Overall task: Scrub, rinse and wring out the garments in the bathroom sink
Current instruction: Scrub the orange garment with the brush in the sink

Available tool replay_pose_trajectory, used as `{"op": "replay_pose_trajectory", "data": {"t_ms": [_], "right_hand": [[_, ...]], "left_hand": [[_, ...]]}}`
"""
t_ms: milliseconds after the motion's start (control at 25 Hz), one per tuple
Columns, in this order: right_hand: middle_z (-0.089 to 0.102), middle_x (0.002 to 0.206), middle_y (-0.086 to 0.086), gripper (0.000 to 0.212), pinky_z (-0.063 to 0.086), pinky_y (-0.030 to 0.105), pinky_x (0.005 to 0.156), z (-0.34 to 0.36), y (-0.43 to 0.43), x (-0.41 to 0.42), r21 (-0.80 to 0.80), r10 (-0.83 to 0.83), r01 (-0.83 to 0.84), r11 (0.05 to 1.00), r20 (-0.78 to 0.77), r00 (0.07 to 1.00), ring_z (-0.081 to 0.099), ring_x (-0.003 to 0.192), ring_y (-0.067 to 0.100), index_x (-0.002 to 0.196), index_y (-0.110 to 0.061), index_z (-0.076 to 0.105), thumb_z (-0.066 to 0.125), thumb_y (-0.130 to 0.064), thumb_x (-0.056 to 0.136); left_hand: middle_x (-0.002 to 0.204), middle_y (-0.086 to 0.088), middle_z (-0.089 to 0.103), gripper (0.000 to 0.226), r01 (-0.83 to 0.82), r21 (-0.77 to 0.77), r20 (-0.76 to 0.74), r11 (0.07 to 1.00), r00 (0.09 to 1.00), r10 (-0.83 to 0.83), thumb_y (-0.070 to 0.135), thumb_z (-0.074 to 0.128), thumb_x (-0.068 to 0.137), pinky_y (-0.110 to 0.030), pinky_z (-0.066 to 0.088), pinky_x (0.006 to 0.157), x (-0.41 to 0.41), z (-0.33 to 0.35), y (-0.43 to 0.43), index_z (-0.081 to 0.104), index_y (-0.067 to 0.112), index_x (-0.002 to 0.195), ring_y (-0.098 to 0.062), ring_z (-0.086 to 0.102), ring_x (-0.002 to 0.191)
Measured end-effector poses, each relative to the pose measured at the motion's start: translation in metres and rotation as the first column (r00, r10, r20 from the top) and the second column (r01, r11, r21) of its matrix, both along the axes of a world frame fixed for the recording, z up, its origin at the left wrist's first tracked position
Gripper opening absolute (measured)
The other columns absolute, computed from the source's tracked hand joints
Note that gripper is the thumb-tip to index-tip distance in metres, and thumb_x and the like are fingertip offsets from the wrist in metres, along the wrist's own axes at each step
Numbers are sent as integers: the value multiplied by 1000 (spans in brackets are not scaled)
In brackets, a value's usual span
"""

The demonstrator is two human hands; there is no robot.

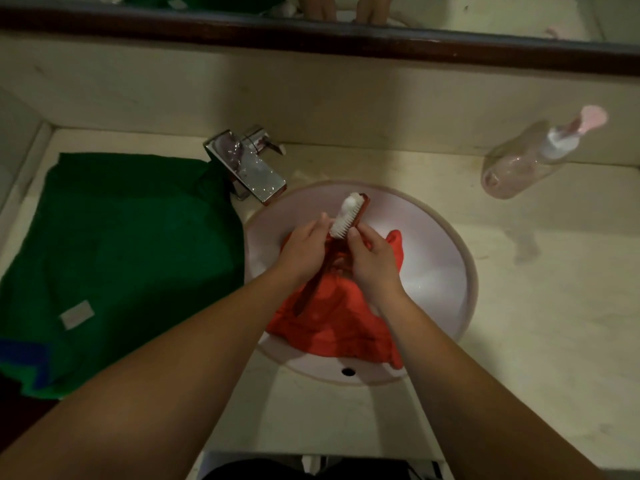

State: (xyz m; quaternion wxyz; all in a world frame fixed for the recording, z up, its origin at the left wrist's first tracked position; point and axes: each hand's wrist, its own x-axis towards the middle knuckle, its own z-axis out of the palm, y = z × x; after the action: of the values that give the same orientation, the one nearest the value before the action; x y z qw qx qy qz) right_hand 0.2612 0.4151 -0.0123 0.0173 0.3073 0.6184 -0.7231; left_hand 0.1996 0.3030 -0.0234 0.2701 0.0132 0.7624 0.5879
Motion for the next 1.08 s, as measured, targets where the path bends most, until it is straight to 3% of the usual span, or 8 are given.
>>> {"op": "replay_pose_trajectory", "data": {"t_ms": [160,280,440,600,680,800,920,1080], "right_hand": [[76,107,9,23,59,45,79,-15,2,-1,-65,-16,17,998,20,1000,73,87,32,120,-28,68,49,-33,108],[70,80,6,27,54,32,53,-31,9,5,-17,12,-11,1000,78,997,62,57,23,133,-31,59,52,-35,107],[70,84,-6,25,51,27,59,-66,31,17,243,8,-52,969,177,984,64,58,6,128,-27,59,58,-32,104],[71,111,-10,32,57,38,90,-99,38,14,321,109,-182,929,233,966,72,95,17,129,-38,58,64,-41,97],[68,119,-15,35,51,29,99,-115,30,6,351,160,-216,911,183,970,67,110,14,133,-35,59,65,-33,98],[67,134,-6,39,44,21,106,-137,9,-15,528,357,-334,781,61,932,62,123,11,139,-20,62,64,-19,100],[61,144,0,49,40,19,107,-153,33,-16,660,547,-466,588,100,831,59,128,18,145,-23,58,62,-10,98],[64,141,4,47,44,26,104,-143,72,0,698,321,-391,599,238,917,60,126,25,143,-28,60,62,-14,99]], "left_hand": [[122,-8,63,46,30,-11,2,999,1000,-30,26,30,112,-7,46,83,-2,-5,4,69,6,124,-1,60,96],[129,-7,64,55,136,-230,-147,964,974,-173,47,31,105,-29,42,106,-3,-42,-9,70,15,126,-16,59,116],[144,-13,56,57,158,-666,-333,729,812,-480,39,34,96,-38,27,115,-5,-97,-26,60,11,139,-33,48,136],[168,-5,13,71,255,-836,-230,486,641,-732,45,5,97,-37,-4,123,-15,-141,-25,19,15,160,-23,9,156],[168,-6,11,71,196,-889,-210,415,630,-748,47,6,99,-38,-3,124,-18,-162,-29,15,12,160,-21,9,156],[164,-12,26,66,20,-896,-334,445,631,-700,43,23,104,-43,12,125,-5,-180,-46,28,4,157,-25,22,153],[162,-14,32,62,-62,-868,-417,492,629,-656,40,30,105,-47,23,123,4,-181,-58,33,2,155,-27,27,152],[166,-10,21,67,23,-901,-312,434,659,-684,46,24,104,-44,15,126,9,-175,-54,22,7,159,-23,18,154]]}}
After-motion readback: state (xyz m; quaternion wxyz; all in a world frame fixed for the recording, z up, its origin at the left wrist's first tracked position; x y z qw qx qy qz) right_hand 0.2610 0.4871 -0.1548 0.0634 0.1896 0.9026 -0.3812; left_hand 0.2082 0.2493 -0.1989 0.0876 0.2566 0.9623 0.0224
